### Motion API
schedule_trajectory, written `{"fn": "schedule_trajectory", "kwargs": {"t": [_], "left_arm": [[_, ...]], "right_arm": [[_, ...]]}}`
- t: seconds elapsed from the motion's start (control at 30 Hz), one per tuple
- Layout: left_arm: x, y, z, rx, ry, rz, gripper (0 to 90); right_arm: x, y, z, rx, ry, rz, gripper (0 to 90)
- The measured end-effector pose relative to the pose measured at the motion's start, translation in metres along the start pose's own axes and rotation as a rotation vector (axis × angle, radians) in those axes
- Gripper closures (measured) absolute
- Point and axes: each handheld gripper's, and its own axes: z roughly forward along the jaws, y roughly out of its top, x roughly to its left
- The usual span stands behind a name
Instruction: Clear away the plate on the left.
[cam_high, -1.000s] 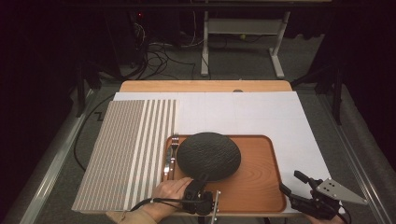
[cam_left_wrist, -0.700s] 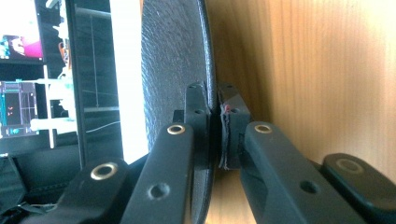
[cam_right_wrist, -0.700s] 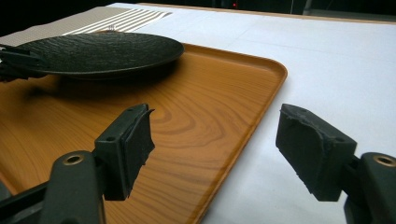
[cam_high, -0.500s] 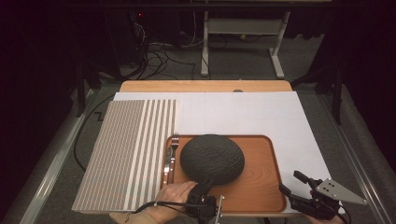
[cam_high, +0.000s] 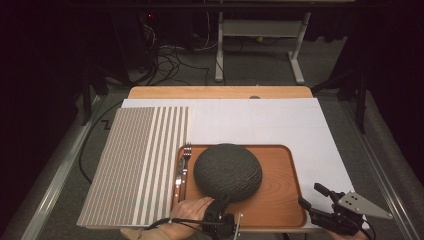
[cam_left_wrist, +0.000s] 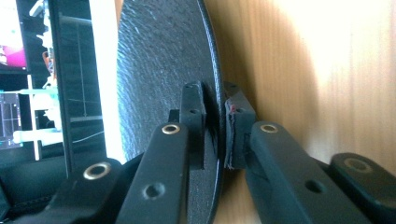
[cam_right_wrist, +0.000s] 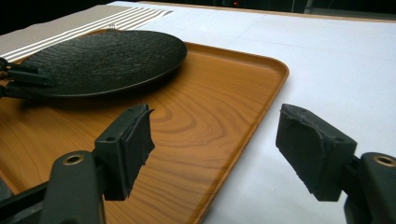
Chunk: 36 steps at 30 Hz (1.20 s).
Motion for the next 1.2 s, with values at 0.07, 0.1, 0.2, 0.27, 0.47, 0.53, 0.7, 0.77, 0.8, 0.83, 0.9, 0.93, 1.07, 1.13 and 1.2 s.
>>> {"fn": "schedule_trajectory", "kwargs": {"t": [0.07,0.1,0.2,0.27,0.47,0.53,0.7,0.77,0.8,0.83,0.9,0.93,1.07,1.13,1.2], "left_arm": [[-0.002,0.001,0.001,0.000,0.003,0.007,76.4],[-0.002,0.001,0.001,0.000,0.002,0.012,76.1],[-0.006,0.003,0.003,0.000,-0.001,0.016,75.5],[-0.008,0.004,0.004,0.001,0.000,0.022,75.5],[-0.012,0.005,0.007,0.005,-0.022,0.024,74.8],[-0.013,0.005,0.008,0.008,-0.027,0.030,73.3],[-0.014,0.004,0.009,0.011,-0.034,0.024,70.2],[-0.014,0.004,0.009,0.016,-0.033,0.029,68.5],[-0.014,0.004,0.009,0.017,-0.032,0.034,68.1],[-0.014,0.004,0.009,0.018,-0.035,0.031,66.8],[-0.014,0.005,0.010,0.019,-0.035,0.037,64.2],[-0.014,0.005,0.010,0.019,-0.035,0.037,63.4],[-0.013,0.004,0.010,0.018,-0.040,0.024,58.3],[-0.014,0.005,0.010,0.022,-0.032,0.031,56.4],[-0.013,0.005,0.010,0.026,-0.033,0.023,56.1]], "right_arm": [[0.000,0.000,0.000,0.000,0.001,-0.001,27.3],[0.000,0.000,0.000,0.001,0.002,-0.001,27.3],[0.000,0.000,0.000,0.002,0.002,-0.001,27.3],[0.000,0.000,0.000,0.002,0.002,-0.001,27.3],[0.000,0.000,0.001,0.007,0.003,0.000,27.3],[0.000,0.000,0.001,0.006,0.002,0.001,27.3],[0.000,0.000,0.001,0.005,0.002,0.001,27.3],[0.000,0.000,0.001,0.006,0.002,0.001,27.3],[0.000,0.000,0.001,0.006,0.003,-0.001,27.3],[0.000,0.000,0.001,0.007,0.003,-0.001,27.3],[0.000,0.000,0.001,0.007,0.003,-0.001,27.3],[0.000,0.000,0.001,0.006,0.002,-0.001,27.3],[0.000,0.000,0.001,0.008,0.003,-0.001,27.3],[0.000,0.000,0.001,0.007,0.004,-0.004,27.3],[0.000,0.000,0.000,0.008,0.003,-0.001,27.3]]}}
